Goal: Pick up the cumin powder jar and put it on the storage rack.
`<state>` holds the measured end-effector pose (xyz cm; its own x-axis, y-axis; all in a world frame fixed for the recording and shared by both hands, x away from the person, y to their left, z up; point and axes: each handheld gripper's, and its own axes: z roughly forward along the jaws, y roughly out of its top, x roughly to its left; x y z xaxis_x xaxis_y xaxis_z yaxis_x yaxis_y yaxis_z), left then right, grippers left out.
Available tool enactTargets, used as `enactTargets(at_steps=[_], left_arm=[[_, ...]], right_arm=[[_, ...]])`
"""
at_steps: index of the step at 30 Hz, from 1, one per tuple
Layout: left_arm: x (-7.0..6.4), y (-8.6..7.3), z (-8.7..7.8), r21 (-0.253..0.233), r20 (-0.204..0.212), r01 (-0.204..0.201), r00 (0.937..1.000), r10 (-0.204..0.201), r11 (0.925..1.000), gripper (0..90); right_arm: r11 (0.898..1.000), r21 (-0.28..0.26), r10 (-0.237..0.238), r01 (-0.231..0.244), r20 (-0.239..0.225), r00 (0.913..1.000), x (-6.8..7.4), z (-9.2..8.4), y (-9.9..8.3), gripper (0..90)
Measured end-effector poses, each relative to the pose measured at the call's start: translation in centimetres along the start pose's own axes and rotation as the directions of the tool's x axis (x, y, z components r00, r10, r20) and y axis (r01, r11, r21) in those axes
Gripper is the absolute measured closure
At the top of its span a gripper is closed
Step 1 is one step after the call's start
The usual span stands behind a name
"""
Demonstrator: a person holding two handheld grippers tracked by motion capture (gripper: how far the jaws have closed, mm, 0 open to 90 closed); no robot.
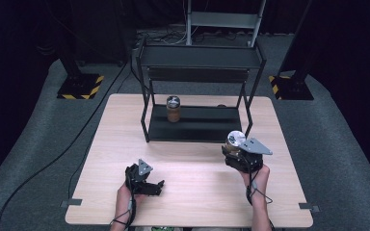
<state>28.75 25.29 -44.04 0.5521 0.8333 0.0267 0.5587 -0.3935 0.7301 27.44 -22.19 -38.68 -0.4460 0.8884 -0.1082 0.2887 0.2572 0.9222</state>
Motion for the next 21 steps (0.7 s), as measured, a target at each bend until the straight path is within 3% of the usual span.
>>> enactTargets(at_steps=[21], left_arm=[[-0.1, 0.0, 0.0, -0.003, -0.001, -0.006, 1.0000, 0.006, 1.0000, 0.7]], right_arm=[[1.000, 0.018, -0.003, 0.004, -0.007, 1.0000, -0.4, 2.5, 0.9, 29.5]])
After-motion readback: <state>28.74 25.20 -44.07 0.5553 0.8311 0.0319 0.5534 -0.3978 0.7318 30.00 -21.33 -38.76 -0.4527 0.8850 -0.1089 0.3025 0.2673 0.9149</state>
